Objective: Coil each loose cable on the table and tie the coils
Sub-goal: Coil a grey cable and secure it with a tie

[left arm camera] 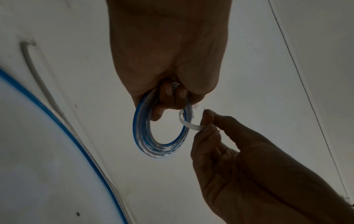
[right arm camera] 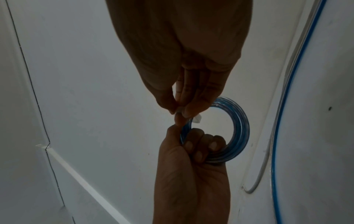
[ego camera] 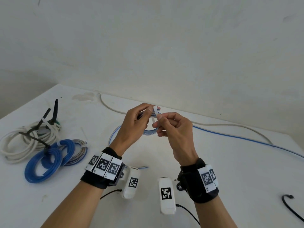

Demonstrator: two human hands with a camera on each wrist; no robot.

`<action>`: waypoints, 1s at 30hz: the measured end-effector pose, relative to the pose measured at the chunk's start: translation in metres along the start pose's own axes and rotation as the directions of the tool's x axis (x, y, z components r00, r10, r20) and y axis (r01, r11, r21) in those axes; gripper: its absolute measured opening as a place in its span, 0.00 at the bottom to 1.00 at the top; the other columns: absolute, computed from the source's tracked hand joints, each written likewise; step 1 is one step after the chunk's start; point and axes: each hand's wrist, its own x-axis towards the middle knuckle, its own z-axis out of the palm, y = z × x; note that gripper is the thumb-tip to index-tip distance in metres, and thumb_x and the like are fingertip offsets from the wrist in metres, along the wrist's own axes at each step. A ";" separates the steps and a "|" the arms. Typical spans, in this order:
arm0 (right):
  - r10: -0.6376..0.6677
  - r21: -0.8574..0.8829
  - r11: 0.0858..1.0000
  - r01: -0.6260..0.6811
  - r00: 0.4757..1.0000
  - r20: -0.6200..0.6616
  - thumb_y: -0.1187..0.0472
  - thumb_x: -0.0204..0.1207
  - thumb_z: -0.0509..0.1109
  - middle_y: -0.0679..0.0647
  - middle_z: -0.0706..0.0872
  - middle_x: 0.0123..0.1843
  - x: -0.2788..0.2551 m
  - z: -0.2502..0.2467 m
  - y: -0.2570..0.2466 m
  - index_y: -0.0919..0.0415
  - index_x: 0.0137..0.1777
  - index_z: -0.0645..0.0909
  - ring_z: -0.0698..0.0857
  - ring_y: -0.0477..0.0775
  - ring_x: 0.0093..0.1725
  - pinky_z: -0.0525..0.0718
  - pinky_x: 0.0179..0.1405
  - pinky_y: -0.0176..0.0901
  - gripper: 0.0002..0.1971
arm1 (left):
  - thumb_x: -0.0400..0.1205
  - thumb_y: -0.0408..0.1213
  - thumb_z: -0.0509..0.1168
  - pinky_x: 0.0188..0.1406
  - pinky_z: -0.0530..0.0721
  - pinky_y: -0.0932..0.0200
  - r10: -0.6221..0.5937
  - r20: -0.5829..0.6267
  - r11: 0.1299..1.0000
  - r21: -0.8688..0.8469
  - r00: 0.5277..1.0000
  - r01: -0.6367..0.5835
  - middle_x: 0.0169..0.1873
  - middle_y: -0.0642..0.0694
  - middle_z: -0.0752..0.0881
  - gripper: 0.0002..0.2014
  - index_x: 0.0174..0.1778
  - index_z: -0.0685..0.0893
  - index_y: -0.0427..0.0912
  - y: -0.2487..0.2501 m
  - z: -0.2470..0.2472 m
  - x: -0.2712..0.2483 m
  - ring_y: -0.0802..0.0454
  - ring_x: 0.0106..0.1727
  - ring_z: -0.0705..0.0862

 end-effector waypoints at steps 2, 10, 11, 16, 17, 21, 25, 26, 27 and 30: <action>0.015 0.004 1.000 -0.015 1.000 -0.001 0.61 0.83 0.74 0.62 0.92 0.37 0.000 0.001 -0.001 0.67 0.50 0.86 0.84 0.51 0.30 0.84 0.32 0.41 0.08 | 0.92 0.40 0.58 0.33 0.75 0.50 0.004 -0.018 1.000 -0.012 1.000 -0.004 0.47 0.37 0.90 0.14 0.53 0.89 0.57 -0.001 0.000 0.001 0.48 0.31 0.71; 0.050 0.021 0.999 -0.049 0.999 -0.019 0.61 0.83 0.74 0.63 0.92 0.37 -0.001 0.001 0.000 0.69 0.51 0.85 0.84 0.51 0.30 0.84 0.31 0.41 0.09 | 0.92 0.40 0.57 0.34 0.76 0.52 0.005 -0.011 1.000 -0.009 1.000 -0.005 0.39 0.27 0.82 0.14 0.57 0.90 0.51 -0.008 0.000 0.002 0.49 0.31 0.72; 0.054 0.019 0.998 -0.054 0.998 -0.020 0.61 0.83 0.74 0.63 0.92 0.37 -0.001 0.001 -0.001 0.69 0.50 0.85 0.84 0.51 0.30 0.84 0.31 0.41 0.09 | 0.92 0.40 0.57 0.34 0.77 0.53 -0.001 -0.011 1.000 -0.012 1.000 0.001 0.41 0.27 0.83 0.14 0.57 0.90 0.51 -0.008 0.000 0.002 0.50 0.31 0.73; 0.061 0.006 0.998 -0.061 0.998 -0.017 0.61 0.83 0.74 0.63 0.92 0.37 -0.003 0.004 -0.001 0.66 0.49 0.85 0.85 0.52 0.30 0.84 0.32 0.41 0.07 | 0.92 0.39 0.57 0.34 0.76 0.55 -0.032 -0.026 0.998 -0.056 0.999 0.031 0.34 0.32 0.80 0.15 0.56 0.91 0.50 -0.006 -0.001 0.001 0.50 0.31 0.73; 0.062 0.005 0.998 -0.062 0.998 -0.021 0.61 0.83 0.74 0.62 0.92 0.37 -0.003 0.005 -0.001 0.66 0.48 0.85 0.85 0.52 0.30 0.84 0.32 0.41 0.07 | 0.92 0.39 0.57 0.34 0.76 0.53 -0.030 -0.023 0.998 -0.051 0.999 0.028 0.35 0.29 0.80 0.15 0.56 0.91 0.50 -0.005 -0.001 0.001 0.49 0.31 0.72; 0.071 0.025 0.997 -0.071 0.997 -0.033 0.62 0.83 0.74 0.62 0.92 0.37 -0.003 0.004 -0.005 0.70 0.51 0.86 0.84 0.51 0.29 0.84 0.31 0.40 0.09 | 0.92 0.39 0.57 0.33 0.74 0.51 0.039 -0.005 0.997 0.063 0.999 -0.039 0.40 0.28 0.84 0.14 0.55 0.90 0.50 -0.008 -0.001 0.003 0.49 0.30 0.72; 0.090 0.108 0.990 -0.086 0.996 -0.028 0.65 0.83 0.73 0.62 0.91 0.37 -0.003 -0.001 -0.011 0.74 0.54 0.85 0.82 0.51 0.29 0.84 0.33 0.39 0.10 | 0.91 0.44 0.58 0.38 0.83 0.45 0.174 0.005 0.953 0.251 0.985 -0.170 0.41 0.45 0.90 0.14 0.55 0.87 0.44 -0.010 -0.001 0.003 0.45 0.39 0.85; 0.096 0.122 0.988 -0.093 0.995 -0.023 0.64 0.83 0.73 0.61 0.91 0.37 -0.003 -0.003 -0.012 0.75 0.54 0.85 0.82 0.51 0.29 0.84 0.33 0.39 0.11 | 0.90 0.46 0.58 0.38 0.83 0.43 0.204 0.018 0.934 0.295 0.979 -0.200 0.39 0.46 0.89 0.14 0.54 0.87 0.44 -0.010 -0.001 0.002 0.44 0.38 0.85; 0.101 0.134 0.986 -0.098 0.995 -0.019 0.63 0.83 0.73 0.61 0.91 0.37 -0.003 -0.003 -0.013 0.75 0.55 0.85 0.82 0.50 0.29 0.84 0.33 0.39 0.12 | 0.90 0.46 0.58 0.35 0.82 0.45 0.232 0.035 0.916 0.329 0.972 -0.230 0.36 0.47 0.88 0.14 0.54 0.86 0.45 -0.009 -0.001 0.001 0.45 0.35 0.84; 0.093 0.175 0.981 -0.088 0.995 -0.023 0.61 0.82 0.75 0.62 0.91 0.37 -0.001 -0.006 -0.013 0.74 0.60 0.83 0.82 0.51 0.30 0.85 0.34 0.38 0.15 | 0.90 0.45 0.57 0.28 0.77 0.56 0.278 0.090 0.881 0.373 0.956 -0.291 0.29 0.51 0.83 0.13 0.52 0.85 0.44 -0.004 0.001 -0.001 0.49 0.30 0.80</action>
